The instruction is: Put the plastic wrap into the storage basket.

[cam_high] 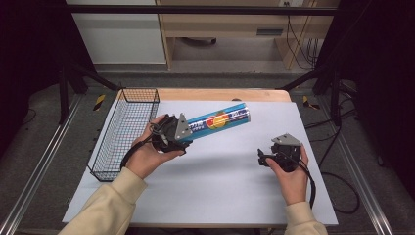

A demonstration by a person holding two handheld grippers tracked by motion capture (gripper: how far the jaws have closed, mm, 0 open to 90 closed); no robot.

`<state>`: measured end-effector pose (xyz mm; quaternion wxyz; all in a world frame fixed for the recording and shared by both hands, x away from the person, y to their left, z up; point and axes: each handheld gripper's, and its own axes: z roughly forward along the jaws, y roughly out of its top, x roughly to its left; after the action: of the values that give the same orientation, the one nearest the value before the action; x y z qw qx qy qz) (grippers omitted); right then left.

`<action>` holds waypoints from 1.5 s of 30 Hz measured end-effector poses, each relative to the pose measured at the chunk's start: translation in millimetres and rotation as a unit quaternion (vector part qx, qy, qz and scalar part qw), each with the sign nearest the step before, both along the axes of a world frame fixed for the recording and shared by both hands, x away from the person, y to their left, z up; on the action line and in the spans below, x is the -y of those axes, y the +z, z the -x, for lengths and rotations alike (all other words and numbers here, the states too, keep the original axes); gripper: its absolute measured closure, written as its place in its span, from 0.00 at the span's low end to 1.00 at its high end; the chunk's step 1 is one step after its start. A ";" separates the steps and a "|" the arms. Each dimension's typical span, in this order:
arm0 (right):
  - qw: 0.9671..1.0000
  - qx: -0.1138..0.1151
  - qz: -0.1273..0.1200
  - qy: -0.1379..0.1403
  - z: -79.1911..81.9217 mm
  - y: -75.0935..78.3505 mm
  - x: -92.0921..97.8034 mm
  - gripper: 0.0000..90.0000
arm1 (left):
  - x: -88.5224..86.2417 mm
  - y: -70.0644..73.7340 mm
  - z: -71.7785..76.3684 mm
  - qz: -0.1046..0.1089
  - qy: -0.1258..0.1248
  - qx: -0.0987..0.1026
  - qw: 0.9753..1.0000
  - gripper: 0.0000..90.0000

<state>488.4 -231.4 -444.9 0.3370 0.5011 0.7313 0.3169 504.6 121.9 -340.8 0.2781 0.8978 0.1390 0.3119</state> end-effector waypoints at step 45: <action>0.997 0.013 -0.036 -0.067 18.5 -5.5 26.6 0.06 | -33.1 39.7 37.4 -0.021 0.099 0.028 0.994 0.32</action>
<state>469.8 -258.0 -450.4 0.3483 0.5566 0.6800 0.3265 467.2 155.0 -301.0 0.2305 0.8763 0.2121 0.3661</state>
